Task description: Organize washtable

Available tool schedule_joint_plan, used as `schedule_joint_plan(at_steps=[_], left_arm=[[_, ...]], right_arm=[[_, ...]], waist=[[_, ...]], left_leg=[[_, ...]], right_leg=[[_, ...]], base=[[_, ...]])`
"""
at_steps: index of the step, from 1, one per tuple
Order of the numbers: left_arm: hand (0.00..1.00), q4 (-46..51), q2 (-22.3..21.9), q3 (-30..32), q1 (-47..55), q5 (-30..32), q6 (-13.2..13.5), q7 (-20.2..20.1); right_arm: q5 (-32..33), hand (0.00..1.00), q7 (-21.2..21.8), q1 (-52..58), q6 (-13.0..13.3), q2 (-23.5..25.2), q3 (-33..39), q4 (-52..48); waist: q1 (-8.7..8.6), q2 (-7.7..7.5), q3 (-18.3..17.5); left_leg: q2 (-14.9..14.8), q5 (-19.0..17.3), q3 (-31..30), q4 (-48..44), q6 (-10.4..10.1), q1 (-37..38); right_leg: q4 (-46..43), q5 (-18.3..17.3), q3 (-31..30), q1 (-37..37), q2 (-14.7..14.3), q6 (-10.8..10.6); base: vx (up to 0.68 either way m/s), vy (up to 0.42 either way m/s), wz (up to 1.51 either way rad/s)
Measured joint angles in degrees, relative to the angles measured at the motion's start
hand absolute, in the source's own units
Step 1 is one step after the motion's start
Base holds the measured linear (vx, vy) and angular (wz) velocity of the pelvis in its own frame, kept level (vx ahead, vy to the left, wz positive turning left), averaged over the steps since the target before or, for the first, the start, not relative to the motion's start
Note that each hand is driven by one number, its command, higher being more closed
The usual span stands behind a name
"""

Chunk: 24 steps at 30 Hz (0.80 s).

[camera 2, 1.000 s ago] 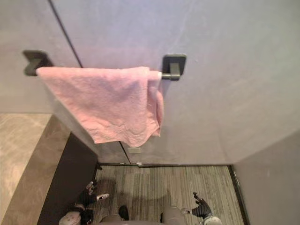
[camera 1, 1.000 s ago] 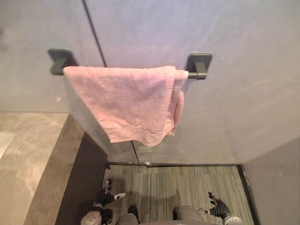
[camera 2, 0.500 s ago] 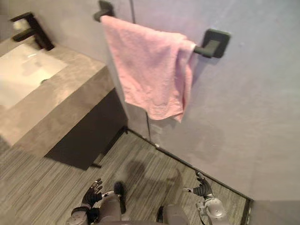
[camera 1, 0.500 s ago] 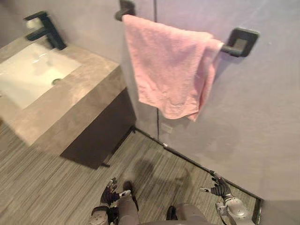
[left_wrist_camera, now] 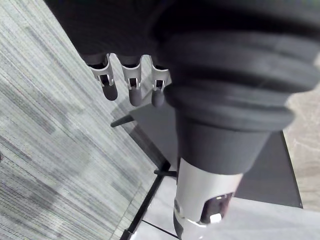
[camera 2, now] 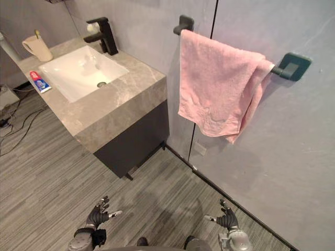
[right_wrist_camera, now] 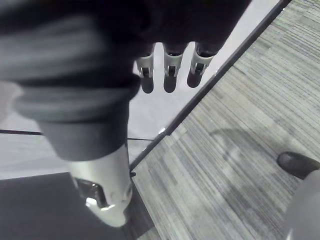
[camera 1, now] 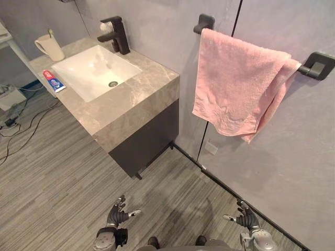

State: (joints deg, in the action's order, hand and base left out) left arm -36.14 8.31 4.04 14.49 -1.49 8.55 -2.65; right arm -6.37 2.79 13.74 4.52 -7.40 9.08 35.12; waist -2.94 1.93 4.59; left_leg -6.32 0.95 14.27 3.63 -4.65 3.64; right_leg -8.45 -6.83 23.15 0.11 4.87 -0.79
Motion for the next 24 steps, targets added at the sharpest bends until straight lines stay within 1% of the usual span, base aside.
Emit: schedule_joint_plan(at_steps=[2, 5, 7, 8, 9, 10, 11, 12, 13, 14, 15, 16, 17, 18, 19, 20, 21, 22, 23, 24], left_arm=[[0.00, -0.55, 0.00, 0.02, 0.74, 0.03, -0.52, -0.47], [0.00, -1.33, -0.03, 0.03, 1.55, 0.05, -0.68, -0.91], [0.00, -1.54, -0.02, 0.05, 1.73, 0.04, -0.75, -0.90], [0.00, -1.47, -0.02, 0.06, 1.41, 0.04, -0.70, -0.88], [0.00, -1.39, -0.02, 0.07, 0.65, -0.01, -0.67, -0.82], [0.00, -1.28, -0.02, 0.06, 0.31, 0.00, -0.66, -0.80], [0.00, 0.02, -0.02, 0.01, 0.03, -0.10, -0.65, -0.66], [0.00, 1.37, -0.07, -0.23, 0.11, -0.12, -0.59, -0.66], [0.00, 1.58, -0.12, -0.37, 0.08, -0.17, -0.61, -0.66], [0.00, 1.69, -0.12, -0.89, 0.16, -0.25, -0.69, -0.67], [0.00, 1.79, -0.14, -1.14, 0.15, -0.41, -0.76, -0.66], [0.00, 1.93, -0.18, -1.28, 0.04, -0.60, -0.78, -0.64], [0.00, 2.00, -0.25, -1.30, -0.59, -0.67, -0.74, -0.37], [0.00, 2.02, -0.30, -1.31, -0.81, -0.87, -0.62, 0.06], [0.00, 1.99, -0.58, -1.33, -1.20, -1.45, -0.52, 0.57], [0.00, 1.77, -0.29, -1.26, -2.62, -2.57, -0.56, 1.14], [0.00, 2.02, 0.29, -1.31, -3.16, -2.75, -0.48, 1.56], [0.00, 2.09, 1.59, -1.35, -3.71, -2.91, -0.33, 1.52], [0.00, 2.06, 2.18, -1.36, -3.74, -2.91, -0.40, 1.51], [0.00, 2.05, 2.36, -1.29, -3.31, -2.90, -0.41, 1.51]], right_arm=[[-0.01, 0.00, 0.03, 0.21, -0.08, 0.15, 0.00, 0.31], [-0.11, 0.00, 0.03, 0.12, -0.15, 0.14, -0.06, 1.45], [-0.51, 0.00, 0.04, 0.11, -0.40, 0.11, -0.50, 1.82], [-0.52, 0.00, 0.05, -0.06, -0.48, 0.14, -0.73, 1.86], [-0.51, 0.00, 0.02, -0.68, -0.49, 0.09, -0.73, 2.36], [-0.50, 0.00, 0.02, -1.14, -0.52, 0.00, -0.73, 2.76], [-0.48, 0.00, -0.08, -2.33, -0.55, -0.07, -0.70, 3.50], [-0.47, 0.00, -0.16, -3.41, -0.64, -0.21, -0.53, 4.11], [-0.48, 0.00, -0.22, -3.62, -0.63, -0.37, -0.48, 4.03], [-0.56, 0.00, -0.28, -4.02, -0.64, -0.87, -0.46, 4.04], [-0.56, 0.00, -0.28, -4.13, -0.64, -1.25, -0.36, 4.04], [-0.96, 0.00, -0.35, -4.26, -0.60, -1.51, -0.44, 4.08], [-1.01, 0.00, -0.54, -4.30, -0.60, -2.28, -0.18, 4.12], [-1.01, 0.00, -0.62, -4.35, -0.60, -2.87, 0.05, 4.11], [-1.02, 0.00, -0.75, -4.31, -0.61, -3.95, 0.55, 4.23], [-0.99, 0.00, -1.29, -5.39, -0.91, -3.55, 1.86, 5.55], [-0.99, 0.00, -1.42, -5.53, -0.94, -2.65, 2.01, 5.64], [-0.99, 0.00, -1.29, -5.64, -0.89, -0.78, 1.67, 5.78], [-0.99, 0.00, -1.30, -5.59, -0.90, 0.36, 1.65, 5.85], [-0.99, 0.00, -1.29, -5.68, -0.90, 0.90, 1.59, 5.89]], waist=[[0.03, -0.07, 0.02], [0.41, -0.32, 0.07], [0.37, -0.49, 0.14], [0.30, -0.92, 0.51], [0.34, -0.81, 0.89], [0.38, -1.41, 1.39], [0.40, -1.15, 2.27], [0.53, -2.05, 3.22], [0.56, -2.22, 3.41], [0.54, -2.42, 3.58], [0.46, -2.86, 3.83], [0.30, -3.19, 3.93], [-0.04, -2.97, 3.85], [-0.09, -2.31, 3.74], [-0.62, -0.12, 3.71], [-0.67, 0.24, 3.77], [-0.74, -0.73, 4.05], [0.10, -2.33, 4.42], [0.90, -3.24, 4.49], [1.56, -3.47, 4.60]], left_leg=[[0.40, 1.24, -0.32, 1.83, 0.18, 0.63], [0.41, 1.27, -1.08, 2.06, 0.17, 0.47], [0.55, 1.47, -2.36, 2.03, 0.23, -0.17], [0.79, 1.91, -3.73, 1.16, 0.45, -1.70], [1.13, 1.93, -5.51, -0.80, 0.49, -4.09], [1.31, 1.96, -6.36, -1.85, 0.50, -5.62], [1.42, 2.73, -6.31, -3.70, 1.15, -7.99], [1.73, 2.87, -4.14, -5.34, 1.53, -9.40], [1.01, 2.14, -0.90, -6.99, 1.84, -10.33], [-0.98, 0.84, 5.08, -9.97, 3.20, -11.09], [-2.03, 0.33, 7.42, -11.23, 3.86, -11.06], [-4.22, 0.04, 11.49, -13.68, 3.91, -10.96], [-6.46, -0.15, 14.34, -15.55, 3.61, -11.15], [-7.39, 0.02, 14.94, -15.42, 3.41, -11.22], [-9.15, 2.13, 13.45, -12.70, 1.10, -10.71], [-6.61, 0.96, 10.63, -10.72, -0.29, -10.24], [-5.17, 1.04, 10.02, -10.75, 0.11, -10.65], [-3.25, -0.51, 9.05, -12.54, 1.75, -11.78], [-2.66, -2.75, 8.69, -15.95, 2.41, -13.18], [-2.54, -5.41, 8.33, -19.84, 3.17, -14.45]], right_leg=[[0.39, 0.20, 0.29, 0.11, -0.14, -0.12], [0.77, 0.44, 0.80, 0.42, -0.24, 0.00], [0.78, 0.42, 2.19, 0.61, -0.06, -0.02], [0.66, 0.47, 4.01, 0.35, 0.35, -0.07], [0.41, 0.52, 6.19, -0.01, 1.07, -0.09], [0.10, 0.53, 7.44, -0.39, 1.43, -0.09], [-0.68, 0.54, 10.02, -0.59, 2.53, -0.07], [-1.19, 0.66, 12.68, -0.81, 4.37, 0.14], [-1.40, 0.66, 13.99, -0.80, 5.02, 0.14], [-1.76, 0.68, 16.39, -0.19, 6.43, 0.11], [-2.22, 0.71, 17.64, 0.16, 7.43, 0.05], [-3.39, 0.78, 19.63, 0.74, 9.73, -0.10], [-4.21, 1.28, 21.20, 0.96, 11.93, -1.25], [-4.26, 1.76, 22.10, 1.37, 12.41, -2.28], [-3.98, 2.46, 23.85, 2.26, 12.31, -5.09], [-3.50, 3.75, 24.70, 2.85, 13.76, -6.66], [-2.85, 4.61, 24.78, 3.12, 14.82, -6.77], [-1.91, 5.82, 24.91, 3.78, 16.34, -7.55], [-1.77, 6.57, 24.70, 4.06, 17.42, -8.10], [-2.18, 7.05, 24.33, 4.54, 18.30, -8.43]], base=[[-0.06, 0.017, 0.06], [-0.04, -0.014, 0.09], [0.00, -0.019, 0.38], [0.00, -0.008, 0.78], [-0.01, 0.001, 0.86], [-0.04, 0.014, 1.03], [-0.08, 0.044, 1.04], [-0.06, 0.063, 1.04], [-0.04, 0.069, 1.03], [0.02, 0.058, 0.84], [0.03, 0.107, 1.07], [0.03, 0.199, 1.00], [0.02, 0.234, 1.01], [0.02, 0.299, 1.00], [0.02, 0.354, 0.99], [0.04, 0.385, 0.94], [0.04, 0.461, 0.76], [0.03, 0.362, 0.49], [0.01, 0.413, 0.36], [0.00, 0.347, 0.25]])
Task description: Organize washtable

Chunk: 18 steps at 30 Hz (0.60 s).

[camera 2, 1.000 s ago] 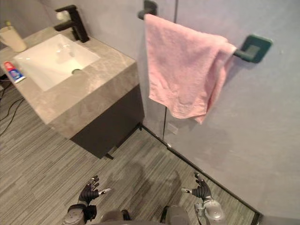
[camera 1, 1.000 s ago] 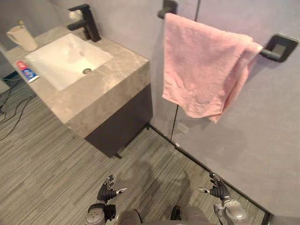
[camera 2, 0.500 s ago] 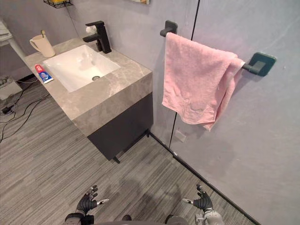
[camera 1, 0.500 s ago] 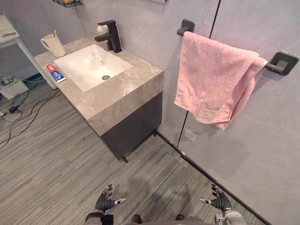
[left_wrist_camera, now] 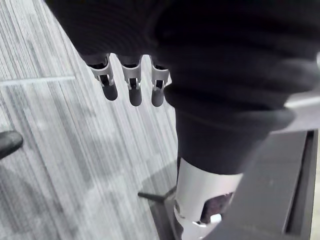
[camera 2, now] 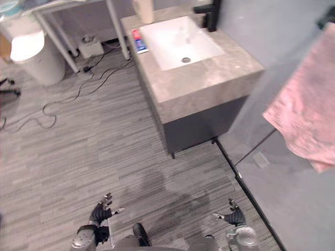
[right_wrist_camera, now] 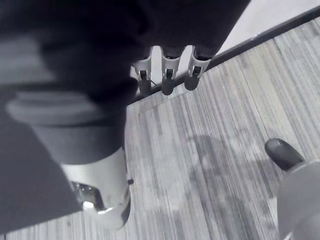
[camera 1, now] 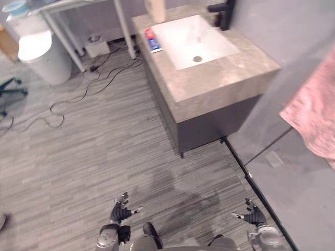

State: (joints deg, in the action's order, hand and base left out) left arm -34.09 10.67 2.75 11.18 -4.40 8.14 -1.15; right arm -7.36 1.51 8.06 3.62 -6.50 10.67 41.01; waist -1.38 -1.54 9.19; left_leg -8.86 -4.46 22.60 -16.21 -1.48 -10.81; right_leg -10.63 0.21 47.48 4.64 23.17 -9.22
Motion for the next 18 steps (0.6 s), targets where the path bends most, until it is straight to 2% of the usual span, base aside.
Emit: schedule_joint_plan(at_steps=[2, 3, 4, 5, 6, 7, 8, 9, 10, 12, 14, 15, 16, 17, 18], left_arm=[[0.00, 0.12, -0.34, 0.02, 1.35, 0.01, -0.01, -0.01], [0.00, 0.11, -0.34, -0.02, 1.73, 0.01, -0.05, -0.06], [0.00, 0.26, -0.53, -0.13, 2.52, 0.01, -0.09, -0.05], [0.00, 0.73, -0.49, -0.14, 2.91, 0.03, -0.09, -0.03], [0.00, 1.18, -0.21, 0.09, 3.08, 0.05, -0.13, -0.02], [0.00, 1.28, -0.20, 0.10, 3.30, 0.04, -0.14, -0.02], [0.00, 1.42, -0.08, 0.34, 3.80, 0.03, -0.16, 0.01], [0.00, 1.43, -0.22, 0.24, 4.24, 0.01, -0.19, 0.01], [0.00, 1.38, -0.27, 0.23, 4.22, 0.00, -0.21, 0.02], [0.00, 1.10, -0.77, -0.41, 2.91, -0.01, -0.23, -0.01], [0.00, 0.72, -1.12, -0.87, 1.61, 0.03, -0.20, 0.01], [0.00, 0.49, -1.10, -0.88, 1.27, 0.05, -0.20, 0.01], [0.00, 0.22, -1.10, -0.87, 1.27, 0.05, -0.20, 0.00], [0.00, 0.05, -1.08, -0.75, 1.28, 0.02, -0.20, 0.02], [0.00, 0.01, -1.04, -0.65, 1.31, 0.00, -0.19, 0.07]], right_arm=[[0.01, 0.00, 0.00, -0.05, -0.01, -0.25, -0.03, 0.26], [0.01, 0.00, 0.00, -0.01, -0.08, -0.29, -0.03, 0.28], [0.01, 0.00, 0.02, 0.00, -0.27, -0.59, -0.31, 0.29], [0.03, 0.00, 0.04, 0.36, -0.28, -0.65, -0.70, 0.31], [0.09, 0.00, 0.20, 0.95, -0.28, -0.52, -2.04, 0.35], [0.09, 0.00, 0.44, 1.22, -0.28, -0.50, -2.57, 0.36], [0.11, 0.00, 1.10, 2.08, -0.28, -0.39, -2.67, 0.35], [0.24, 0.00, 1.16, 2.59, -0.24, -0.40, -2.67, 0.37], [0.49, 0.00, 1.14, 2.49, -0.22, -0.43, -2.67, 0.37], [1.26, 0.00, 1.04, 2.39, -0.15, -0.81, -2.63, 0.37], [1.56, 0.00, 1.01, 3.59, -0.13, -0.61, -2.53, 0.42], [2.35, 0.00, 1.07, 4.34, -0.07, -0.55, -2.33, 0.34], [2.48, 0.00, 1.08, 4.97, -0.07, -0.55, -2.20, 0.35], [2.63, 0.00, 1.07, 5.81, -0.09, -0.57, -2.03, 0.40], [2.66, 0.00, 1.07, 6.11, -0.12, -0.56, -2.03, 0.45]], waist=[[0.72, 0.92, 0.38], [0.70, 0.89, 0.55], [0.45, 1.16, 0.69], [-0.25, 1.87, 1.22], [-0.74, 1.88, 1.69], [-0.77, 1.65, 1.71], [-0.79, 1.14, 1.81], [-0.60, 0.38, 2.07], [-0.66, 0.28, 2.20], [-1.43, 0.32, 2.69], [-2.87, 0.75, 3.09], [-3.21, 0.41, 2.73], [-3.18, 0.89, 2.43], [-2.92, -0.09, 1.53], [-2.67, 0.20, 1.40]], left_leg=[[0.55, -7.60, -1.96, -9.19, 1.12, -2.83], [1.12, -8.44, -2.29, -9.98, 1.77, -2.83], [3.13, -9.43, -3.33, -9.70, 3.21, -2.31], [3.91, -9.72, -4.75, -9.17, 3.72, -1.78], [5.45, -9.73, -6.65, -7.19, 4.37, -0.39], [6.28, -9.38, -7.46, -5.83, 5.06, 0.54], [7.42, -9.01, -8.26, -3.58, 5.69, 2.76], [9.15, -8.57, -9.27, -1.03, 6.47, 5.26], [9.60, -8.32, -9.65, -0.36, 6.91, 5.84], [10.55, -8.42, -12.49, 0.05, 7.31, 6.86], [11.59, -9.11, -15.72, 0.46, 6.63, 7.88], [12.32, -10.09, -17.61, 0.39, 5.61, 9.40], [12.42, -10.82, -18.30, 0.25, 5.11, 10.01], [12.30, -12.25, -19.72, -0.18, 3.66, 11.61], [11.87, -12.69, -20.15, -0.55, 2.95, 12.01]], right_leg=[[-5.20, 0.57, -2.61, 0.04, 3.12, 0.66], [-7.90, 0.68, -4.00, -0.46, 4.66, 1.78], [-14.98, 1.43, -9.94, -3.61, 7.27, 10.79], [-19.79, 0.02, -16.63, -6.59, 6.65, 11.86], [-25.40, -5.18, -24.15, -9.23, 3.19, 9.19], [-27.14, -7.77, -26.61, -10.16, 0.81, 8.85], [-28.59, -11.70, -29.08, -11.35, -3.48, 8.54], [-28.39, -14.98, -28.27, -13.42, -7.62, 8.84], [-27.72, -15.67, -27.85, -14.69, -9.22, 8.62], [-22.05, -15.60, -25.57, -18.72, -13.23, 8.59], [-16.20, -14.64, -27.02, -20.30, -14.71, 7.72], [-14.44, -12.62, -29.90, -20.67, -15.23, 8.17], [-14.57, -11.63, -30.76, -20.59, -15.42, 8.67], [-14.15, -9.22, -30.92, -18.64, -16.06, 10.26], [-13.86, -8.28, -30.67, -17.90, -16.40, 10.68]], base=[[-0.02, 0.416, 0.27], [-0.01, 0.363, 0.46], [0.03, 0.325, 0.60], [0.08, 0.308, 0.84], [0.10, 0.220, 0.74], [0.14, 0.152, 0.76], [0.17, 0.130, 0.62], [0.17, 0.119, 0.51], [0.17, 0.087, 0.41], [0.18, 0.061, 0.67], [0.24, 0.021, 1.16], [0.31, -0.021, 1.11], [0.41, -0.085, 0.84], [0.51, -0.131, 0.53], [0.65, -0.160, 0.53]])
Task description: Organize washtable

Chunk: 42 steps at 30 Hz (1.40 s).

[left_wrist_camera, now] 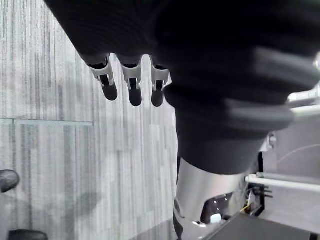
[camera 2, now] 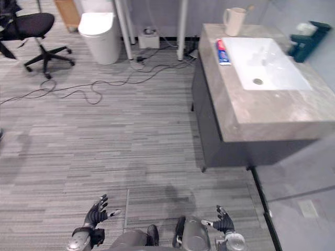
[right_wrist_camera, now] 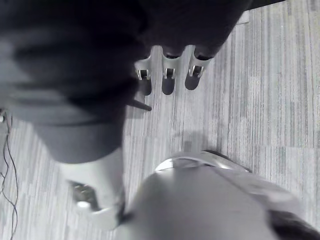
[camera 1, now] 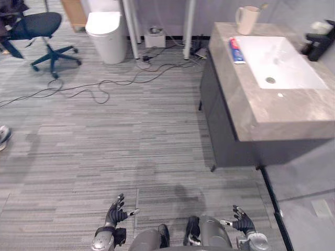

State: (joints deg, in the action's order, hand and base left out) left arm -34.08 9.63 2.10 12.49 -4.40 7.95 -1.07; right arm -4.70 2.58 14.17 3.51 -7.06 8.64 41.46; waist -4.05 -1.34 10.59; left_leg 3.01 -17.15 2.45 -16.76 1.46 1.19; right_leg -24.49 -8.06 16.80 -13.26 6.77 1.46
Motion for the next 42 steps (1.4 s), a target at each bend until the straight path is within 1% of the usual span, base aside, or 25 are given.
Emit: schedule_joint_plan(at_steps=[3, 4, 5, 7, 9, 11, 13, 14, 15, 16, 20, 22, 23, 24, 26, 27, 29, 30, 31, 32, 33, 35, 37, 40, 42], left_arm=[[0.00, -0.15, -0.58, 0.73, 0.64, -0.13, -0.13, -0.05], [0.00, -0.06, -1.03, 0.97, 1.78, -0.50, -0.18, -0.07], [0.00, -0.16, -1.43, 1.17, 2.79, -0.97, -0.23, -0.11], [0.00, -0.17, -2.42, 1.59, 2.61, -1.58, -0.25, -0.11], [0.00, -0.16, -3.01, 2.75, 1.12, -1.68, -0.16, -0.12], [0.00, -0.13, -3.04, 2.93, 0.74, -1.67, -0.12, -0.14], [0.00, -0.11, -3.52, 2.90, 0.75, -1.66, -0.12, -0.14], [0.00, 0.01, -3.98, 2.94, 1.08, -1.66, -0.05, -0.10], [0.00, -0.63, -4.51, 3.07, 0.91, -1.66, -0.26, -0.01], [0.00, -0.75, -4.49, 3.31, 0.64, -1.65, -0.26, 0.06], [0.00, -0.14, -3.67, 3.94, 0.41, -1.61, -0.28, -0.10], [0.00, -0.13, -3.55, 3.05, 1.18, -1.61, -0.29, -0.13], [0.00, -0.16, -3.40, 2.83, 2.00, -1.58, -0.35, -0.11], [0.00, -0.15, -3.21, 2.43, 2.34, -1.60, -0.38, -0.07], [0.00, -0.17, -2.41, 2.36, 2.96, -1.65, -0.64, -0.02], [0.00, -0.18, -2.20, 2.46, 2.97, -1.66, -0.64, -0.02], [0.00, -0.17, -1.11, 2.86, 2.21, -1.80, -0.56, 0.00], [0.00, -0.11, -0.82, 3.19, 2.07, -1.80, -0.52, -0.01], [0.00, 0.05, 0.02, 4.07, 2.25, -1.80, -0.45, -0.06], [0.00, -0.49, 0.53, 4.83, 2.18, -1.79, -0.56, -0.08], [0.00, -1.26, -0.78, 5.09, 1.65, -1.80, -0.86, 0.05], [0.00, -1.19, -2.48, 4.93, 0.97, -1.58, -0.62, -0.23], [0.00, -1.34, -2.61, 4.89, -0.24, -1.58, -0.69, -0.26], [0.00, -1.25, -2.62, 4.85, -0.45, -1.52, -0.67, -0.40], [0.00, -1.22, -2.65, 4.91, -0.11, -1.50, -0.66, -0.96]], right_arm=[[0.40, 0.00, 0.01, -1.34, 0.24, 0.39, 0.08, -0.22], [0.69, 0.00, -0.01, -1.27, 0.31, 0.37, 0.04, -0.20], [0.81, 0.00, -0.13, -1.26, 0.43, 0.30, -0.05, -0.14], [1.00, 0.00, -0.15, -1.72, 0.43, 0.46, 0.96, -0.17], [1.46, 0.00, -0.15, -2.37, 0.34, 0.60, 2.65, -0.08], [1.85, 0.00, -0.16, -2.46, 0.25, 1.03, 3.09, -0.10], [1.85, 0.00, -0.21, -1.73, 0.29, 0.85, 4.23, -0.13], [1.85, 0.00, -0.32, -1.23, 0.33, -0.10, 4.49, -0.14], [1.85, 0.00, -0.58, -1.80, 0.05, -0.04, 4.20, 0.58], [1.83, 0.00, -0.64, -2.11, 0.00, 0.46, 3.69, 0.63], [1.71, 0.00, -0.61, -2.61, 0.42, 1.65, 2.11, -0.13], [1.67, 0.00, -0.64, -2.92, 0.41, 1.68, 1.91, -0.14], [1.52, 0.00, -0.60, -3.45, 0.41, 1.77, 1.25, -0.15], [1.31, 0.00, -0.58, -3.56, 0.37, 1.83, 0.74, -0.15], [1.13, 0.00, -0.09, -4.15, 0.36, 2.10, -1.01, -0.25], [1.13, 0.00, -0.09, -4.40, 0.31, 1.92, -1.58, -0.24], [1.16, 0.00, -0.05, -6.26, 0.25, 1.90, -2.89, -0.19], [1.16, 0.00, -0.07, -6.64, 0.23, 1.94, -2.91, -0.23], [1.14, 0.00, -0.15, -6.84, 0.31, 1.94, -2.93, -0.55], [0.96, 0.00, -0.38, -5.86, 0.41, 1.11, -2.84, -1.73], [0.58, 0.00, -0.69, -6.23, 0.30, -0.20, -2.79, -1.77], [0.57, 0.00, -1.19, -6.13, 0.35, -2.04, -1.79, -2.37], [0.56, 0.00, -1.13, -5.36, 0.10, -2.40, -1.28, -1.96], [0.60, 0.00, -1.02, -3.48, -0.11, -1.96, -1.68, -1.30], [0.61, 0.00, -1.05, -2.12, -0.14, -1.18, -1.49, -0.83]], waist=[[0.31, 1.22, -0.23], [0.53, 1.63, 0.09], [1.62, 1.13, 0.27], [2.05, 1.01, 0.31], [1.81, 0.86, 0.64], [1.91, 0.08, 1.09], [1.90, 0.46, 1.05], [2.22, 1.85, 0.62], [2.80, 2.27, 0.65], [3.09, 1.50, 0.88], [2.83, -1.09, 0.20], [3.15, -1.85, 0.08], [2.95, -1.99, 0.00], [2.71, -2.03, -0.01], [2.04, -1.72, 0.17], [1.68, -1.49, 0.20], [1.66, -0.57, 0.32], [1.67, -0.31, 0.36], [1.72, -1.58, -0.34], [1.61, -3.35, -0.78], [1.97, -1.72, -0.86], [1.28, 1.35, -0.76], [0.77, 2.21, -0.25], [0.34, 2.55, 0.06], [0.40, 2.32, 0.27]], left_leg=[[-5.04, 1.43, 6.05, -16.53, -6.18, -4.05], [-8.88, 5.56, 10.47, -27.46, -6.97, -5.90], [-12.13, 5.07, 14.26, -34.62, -5.90, -7.45], [-13.60, 3.02, 15.70, -36.06, -4.50, -10.33], [-14.60, 2.65, 16.71, -30.86, -3.96, -15.51], [-13.39, 3.02, 16.27, -21.37, -4.41, -17.69], [-10.88, 7.68, 12.60, -5.28, -5.89, -18.34], [-10.80, 10.81, 9.22, 3.64, -6.04, -17.99], [-10.05, 20.23, 8.02, 4.53, -4.99, -17.10], [-9.64, 20.01, 8.13, 3.75, -4.86, -17.22], [-6.88, 12.15, 6.61, -3.72, -2.52, -18.39], [-6.69, 9.15, 10.49, -4.07, -2.06, -14.73], [-6.67, 7.28, 13.12, -3.43, -1.22, -11.35], [-6.76, 6.21, 14.45, -3.10, -0.79, -9.65], [-7.53, 4.63, 19.78, -0.98, -0.49, -2.23], [-8.20, 4.51, 21.32, -0.73, -0.41, -0.72], [-11.03, 4.51, 26.14, -0.44, -0.50, 3.03], [-11.48, 4.60, 27.02, -0.27, -0.76, 3.74], [-10.85, 4.59, 28.52, 0.41, -1.94, 5.48], [-9.07, 3.14, 28.70, 0.53, -4.48, 7.40], [-10.54, 1.98, 28.32, 0.39, -5.88, 8.48], [-12.46, 1.69, 26.76, -1.68, -6.37, 8.40], [-14.28, 1.89, 25.53, -6.37, -6.66, 7.24], [-18.11, 2.99, 21.42, -21.49, -8.78, 3.12], [-17.96, 2.22, 20.20, -25.23, -7.54, -0.46]], right_leg=[[4.78, -1.48, 1.85, 6.30, -2.67, 0.93], [8.38, -1.54, 0.94, 11.31, -4.38, 1.20], [10.54, -1.85, -1.38, 15.45, -5.07, 1.81], [13.04, -1.95, -4.06, 19.07, -4.50, 1.96], [15.89, -1.98, -6.48, 22.01, -2.71, 1.90], [17.09, -2.54, -7.66, 24.42, -0.43, 0.96], [17.71, -4.26, -8.74, 26.30, 1.02, -1.80], [17.85, -5.94, -9.70, 26.45, 0.70, -4.11], [18.21, -7.42, -11.85, 27.05, 1.30, -5.56], [18.16, -7.12, -12.81, 26.88, 1.78, -5.07], [6.45, -5.95, -19.94, 21.29, 2.98, -4.44], [-6.42, -4.23, -23.56, 15.81, 4.23, -7.79], [-15.50, -1.14, -23.71, 11.53, 5.46, -12.52], [-19.17, -0.85, -23.43, 9.75, 5.81, -12.87], [-27.77, -5.55, -17.86, 2.96, 6.24, -7.69], [-27.55, -6.86, -14.83, 1.82, 6.11, -6.99], [-18.46, -9.16, 2.21, -3.32, 5.85, -3.39], [-13.89, -8.19, 6.90, -3.77, 5.58, -1.91], [-2.58, -1.29, 12.98, -3.60, 3.90, 1.34], [3.43, 5.01, 13.61, -3.27, 2.85, 9.22], [2.54, 4.86, 12.94, -3.04, 1.37, 8.92], [3.64, 2.71, 10.93, -2.80, -1.77, 7.58], [3.71, 0.83, 10.43, -1.99, -2.89, 6.24], [5.57, -0.86, 8.81, 2.72, -4.78, 6.08], [8.73, -0.86, 6.71, 6.86, -5.81, 6.07]], base=[[0.55, -0.138, 0.16], [0.52, -0.081, -0.61], [0.52, -0.072, -0.81], [0.44, -0.032, -0.79], [0.44, 0.064, -0.66], [0.41, 0.164, -0.51], [0.39, 0.264, -0.41], [0.43, 0.375, -0.61], [0.44, 0.414, -0.67], [0.40, 0.351, -0.57], [0.33, 0.252, -0.43], [0.32, 0.162, -0.85], [0.30, 0.146, -0.93], [0.30, 0.131, -1.17], [0.32, 0.075, -1.10], [0.39, 0.036, -1.10], [0.34, -0.023, -1.19], [0.32, -0.047, -1.14], [0.35, -0.069, -0.95], [0.37, -0.059, -1.03], [0.34, -0.041, -0.84], [0.27, -0.022, -0.66], [0.22, -0.062, -0.22], [0.20, -0.046, -0.27], [0.17, -0.009, -0.45]])
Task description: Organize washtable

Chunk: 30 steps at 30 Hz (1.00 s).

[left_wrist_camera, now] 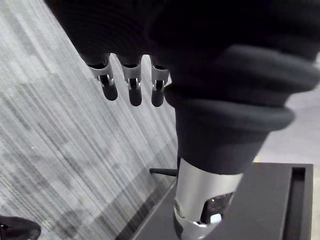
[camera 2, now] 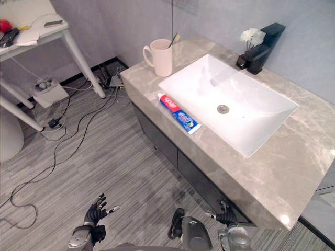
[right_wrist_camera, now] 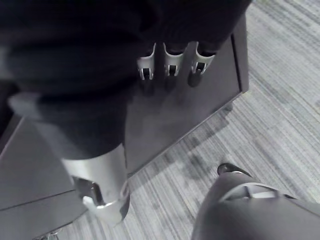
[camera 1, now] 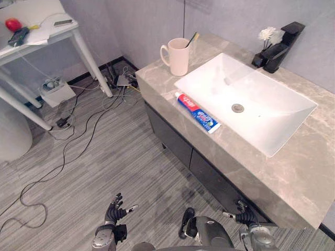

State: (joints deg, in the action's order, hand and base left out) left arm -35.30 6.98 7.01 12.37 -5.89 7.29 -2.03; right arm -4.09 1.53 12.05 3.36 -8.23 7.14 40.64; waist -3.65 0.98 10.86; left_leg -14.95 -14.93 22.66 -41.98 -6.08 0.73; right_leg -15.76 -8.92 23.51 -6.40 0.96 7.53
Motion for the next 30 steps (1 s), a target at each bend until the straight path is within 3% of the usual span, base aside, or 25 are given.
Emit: schedule_joint_plan(at_steps=[4, 7, 8, 10, 12, 14, 15, 16, 19, 21, 23, 24, 25, 27, 30], left_arm=[[0.00, 0.12, -0.17, 0.00, 0.09, 0.22, -0.01, -0.33], [0.00, 1.88, -1.39, 0.00, 0.76, 0.61, -0.02, -0.31], [0.00, 2.66, -2.02, -0.04, 0.95, 0.60, -0.02, -0.30], [0.00, 3.57, -2.64, -0.57, 1.39, 0.58, -0.01, -0.34], [0.00, 4.46, -2.89, -1.02, 1.72, 0.56, -0.01, -0.35], [0.00, 4.60, -1.98, -2.94, 1.61, 0.57, -0.01, -0.41], [0.00, 4.70, -1.88, -3.40, 1.36, 0.58, -0.01, -0.48], [0.00, 5.41, -1.80, -4.05, 1.19, 0.57, -0.03, -0.44], [0.00, 6.08, -1.40, -4.89, 1.68, 0.58, -0.06, -0.46], [0.00, 6.15, -0.64, -5.25, 1.34, 0.57, -0.05, -0.42], [0.00, 5.98, 0.84, -5.09, 0.96, 0.57, -0.06, -0.41], [0.00, 5.40, 1.83, -4.81, 0.85, 0.56, -0.28, -0.17], [0.00, 5.09, 1.53, -4.18, 1.08, 0.55, -0.08, -0.09], [0.00, 4.59, 1.06, -4.11, 2.25, 0.58, -0.14, -0.34], [0.00, 3.47, 0.95, -3.97, 3.15, 0.57, -0.78, -0.32]], right_arm=[[0.02, 0.00, -0.07, 0.13, -0.20, 0.46, 1.67, 0.79], [0.02, 0.00, -0.13, -0.45, -0.23, 0.34, 2.55, 0.70], [0.02, 0.00, -0.15, -0.43, -0.23, 0.31, 2.78, 0.69], [0.01, 0.00, -0.19, -0.28, -0.23, 0.34, 3.12, -0.13], [0.00, 0.00, -0.20, 1.11, -0.19, 0.59, 3.16, -2.80], [-0.01, 0.00, -0.20, 2.71, -0.19, 1.46, 3.19, -3.59], [-0.01, 0.00, -0.20, 2.96, -0.20, 1.70, 3.17, -3.58], [-0.03, 0.00, -0.15, 2.98, -0.32, 2.01, 3.18, -3.57], [-0.06, 0.00, -0.11, 1.67, -1.05, 2.57, 2.59, -2.30], [-0.91, 0.00, -0.03, 0.82, -1.21, 2.59, 1.12, -0.63], [-1.16, 0.00, -0.06, 0.03, -1.43, 2.69, 0.75, 0.14], [-1.29, 0.00, -0.11, -0.37, -1.46, 2.37, 0.91, 0.96], [-1.29, 0.00, -0.14, -0.41, -1.51, 1.93, 1.15, 1.12], [-1.28, 0.00, -0.18, -0.23, -1.49, 0.15, 1.30, 1.15], [-1.23, 0.00, -0.13, 1.13, -1.53, -0.10, 1.32, 1.36]], waist=[[1.41, 0.33, -0.01], [1.63, 0.29, 0.03], [1.62, 0.48, 0.03], [1.89, 0.93, -0.22], [1.97, 1.05, -0.65], [1.21, -0.96, -1.85], [1.21, -1.41, -2.03], [1.13, -2.79, -2.39], [1.22, -2.58, -2.03], [0.82, -1.19, -1.36], [0.85, -1.63, -1.43], [0.93, -2.40, -1.74], [1.10, -1.96, -1.82], [1.28, 0.38, -1.48], [1.38, 1.40, -1.46]], left_leg=[[1.81, 0.00, -4.89, 9.59, 0.02, -5.47], [6.18, 1.07, -16.40, 23.89, -1.43, -7.44], [6.50, 1.83, -19.30, 27.61, -2.23, -7.35], [5.97, 2.83, -20.53, 28.94, -1.95, -6.79], [6.25, 4.63, -18.82, 26.90, -0.46, -5.69], [8.98, 3.35, -15.33, 25.67, 2.04, -4.50], [9.85, 2.96, -14.32, 25.91, 2.71, -3.77], [10.83, 2.65, -12.81, 26.10, 3.52, -2.79], [12.13, 1.98, -7.47, 27.87, 4.67, 2.46], [11.88, 1.95, -4.78, 31.53, 5.03, 6.44], [11.46, 1.95, -3.30, 32.52, 5.02, 7.26], [11.51, 1.76, -2.69, 32.08, 4.76, 7.42], [10.92, 1.72, -2.45, 31.73, 4.71, 7.50], [9.58, 1.52, -2.13, 28.80, 4.38, 7.39], [7.53, 1.41, -2.12, 20.66, 4.13, 5.52]], right_leg=[[1.98, 0.71, -5.66, 1.82, -1.17, -1.22], [3.27, 1.23, -11.16, 2.81, -1.43, -2.76], [3.61, 1.36, -13.28, 3.17, -2.03, -3.43], [2.60, 0.48, -16.97, 3.18, -3.14, -4.88], [-0.68, -1.79, -20.76, 2.84, -3.11, -6.92], [-6.63, -5.94, -24.23, 0.37, -0.10, -10.05], [-8.25, -6.83, -24.82, -0.42, 0.84, -11.16], [-10.77, -7.07, -25.07, -1.27, 2.05, -11.61], [-17.37, -6.13, -18.20, -2.94, 5.90, -13.20], [-17.82, -7.13, -8.68, -3.75, 7.80, -12.33], [-12.69, -6.10, -2.83, -4.01, 7.47, -10.86], [-7.63, -2.65, -2.82, -3.53, 5.98, -7.57], [-6.75, -1.65, -3.00, -3.04, 5.27, -6.91], [-1.99, -0.78, -3.19, 0.13, 3.56, -6.93], [2.98, 0.56, -3.79, 4.26, 2.04, -7.08]], base=[[0.15, 0.037, -0.78], [0.17, 0.131, -0.91], [0.20, 0.193, -1.07], [0.18, 0.213, -1.21], [0.20, 0.269, -1.11], [0.21, 0.334, -0.69], [0.25, 0.334, -0.46], [0.24, 0.274, -0.62], [0.22, 0.235, -0.84], [0.19, 0.159, -0.63], [0.18, 0.047, -0.49], [0.19, -0.022, -0.50], [0.24, -0.038, -0.52], [0.20, -0.037, -0.31], [0.15, -0.023, -0.11]])
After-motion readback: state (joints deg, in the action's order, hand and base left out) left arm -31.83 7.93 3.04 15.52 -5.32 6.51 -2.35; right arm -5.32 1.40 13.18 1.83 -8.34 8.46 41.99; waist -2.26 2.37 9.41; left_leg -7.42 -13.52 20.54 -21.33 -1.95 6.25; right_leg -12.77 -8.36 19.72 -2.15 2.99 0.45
